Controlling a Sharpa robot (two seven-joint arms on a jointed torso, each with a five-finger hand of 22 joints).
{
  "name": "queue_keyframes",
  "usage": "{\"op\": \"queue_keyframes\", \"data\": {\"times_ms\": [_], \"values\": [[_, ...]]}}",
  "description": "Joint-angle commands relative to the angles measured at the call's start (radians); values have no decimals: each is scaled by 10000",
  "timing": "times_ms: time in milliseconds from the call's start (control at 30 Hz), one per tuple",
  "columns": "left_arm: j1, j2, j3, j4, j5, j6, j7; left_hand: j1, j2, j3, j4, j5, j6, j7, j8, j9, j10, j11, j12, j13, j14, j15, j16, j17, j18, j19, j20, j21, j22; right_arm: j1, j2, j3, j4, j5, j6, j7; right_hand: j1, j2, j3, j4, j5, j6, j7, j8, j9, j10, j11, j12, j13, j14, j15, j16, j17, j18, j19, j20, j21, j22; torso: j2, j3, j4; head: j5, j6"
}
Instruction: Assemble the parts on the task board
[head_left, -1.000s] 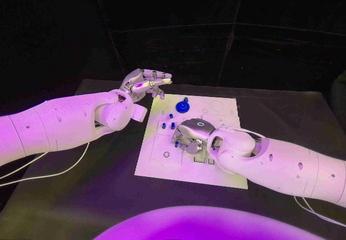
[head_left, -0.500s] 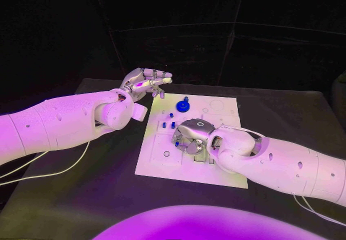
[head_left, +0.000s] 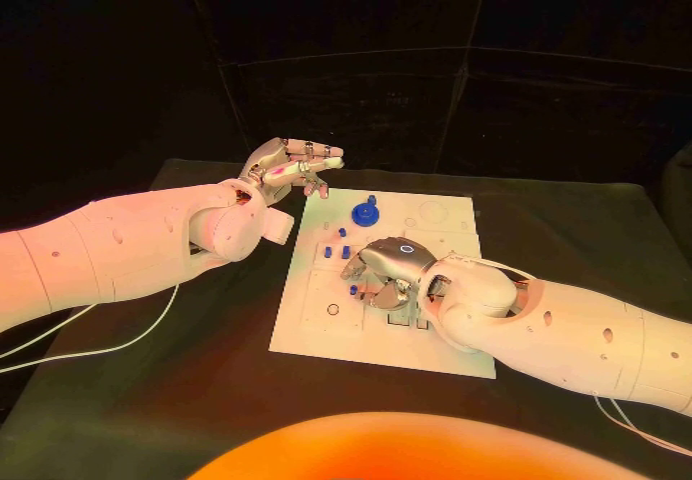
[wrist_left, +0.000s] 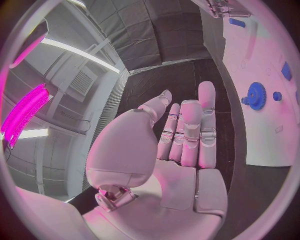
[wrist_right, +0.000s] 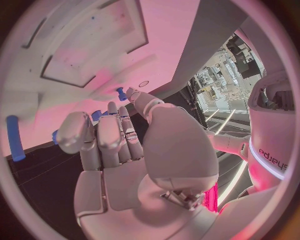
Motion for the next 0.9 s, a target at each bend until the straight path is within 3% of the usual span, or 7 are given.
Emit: {"op": "queue_keyframes", "data": {"times_ms": [33,200,367,500,567,733,900], "values": [[15,11,6,-4,29,166,29,-39,51,-64,-20,32,-80,5,25,-7,-40,-9,35,1,-58,-5,-10,-9,137,28,40,-44,-17,18,-191,14,214,91,-1103,-210,-70,30,-72,0,48,-67,-7,-50,2,-68,27,38,15,35,33,2,5,197,3,-23,-35,12,-11,2,-6,-57,39],[13,11,1,-11,29,183,17,-39,51,-64,-20,32,-79,5,25,-7,-40,-9,35,1,-58,-5,-10,-9,137,28,40,-44,-17,58,-705,35,582,260,-1182,-399,-79,39,-112,6,56,-65,-7,-37,9,-64,26,54,17,41,32,13,15,194,13,-24,-32,18,-19,-10,2,-137,100],[12,4,-6,-4,30,201,6,-23,54,-67,-31,31,-78,3,29,-6,-51,-10,41,1,-63,-5,-13,-21,137,30,40,-49,-20,334,-1506,63,883,657,-784,-690,-87,84,-243,23,51,65,-21,19,41,-7,19,132,23,50,28,21,-1,193,32,-28,-40,7,-22,-27,-16,-275,183],[6,2,-12,-10,30,218,1,-4,61,-69,-41,32,-74,1,34,-4,-59,-10,50,1,-65,-5,-10,-22,138,32,39,-53,-24,572,-2017,81,959,855,-459,-846,-110,22,-551,40,-33,125,-46,7,41,-134,13,138,14,45,31,0,-64,195,39,-27,-64,-20,-1,-15,-42,-381,302],[2,5,-15,-16,30,224,-3,-4,61,-69,-41,32,-74,1,34,-4,-59,-10,50,1,-65,-5,-10,-22,138,32,39,-53,-24,659,-2179,93,951,913,-321,-895,-137,-11,-759,72,-16,133,-64,0,39,-207,8,141,14,53,35,15,-58,192,47,-24,-69,-21,9,-15,-54,-388,319],[-12,30,-21,-31,30,252,-14,11,68,-69,-50,32,-69,-2,39,-3,-64,-11,58,1,-70,-6,-13,-35,138,34,39,-57,-27,779,-2325,110,781,973,-40,-1004,10,110,-1488,172,25,131,-105,-14,32,-484,35,159,16,68,59,44,-84,188,74,-4,-86,-36,18,-11,19,-473,327],[-25,47,-25,-47,30,266,-20,40,81,-68,-67,33,-64,-4,46,-1,-72,-13,72,1,-71,-8,-7,-35,139,38,37,-63,-31,823,-2308,116,598,890,290,-1071,130,207,-1741,210,39,168,-114,-4,35,-566,45,188,18,79,72,80,-63,185,88,9,-84,-29,3,-26,28,-487,287]]}}
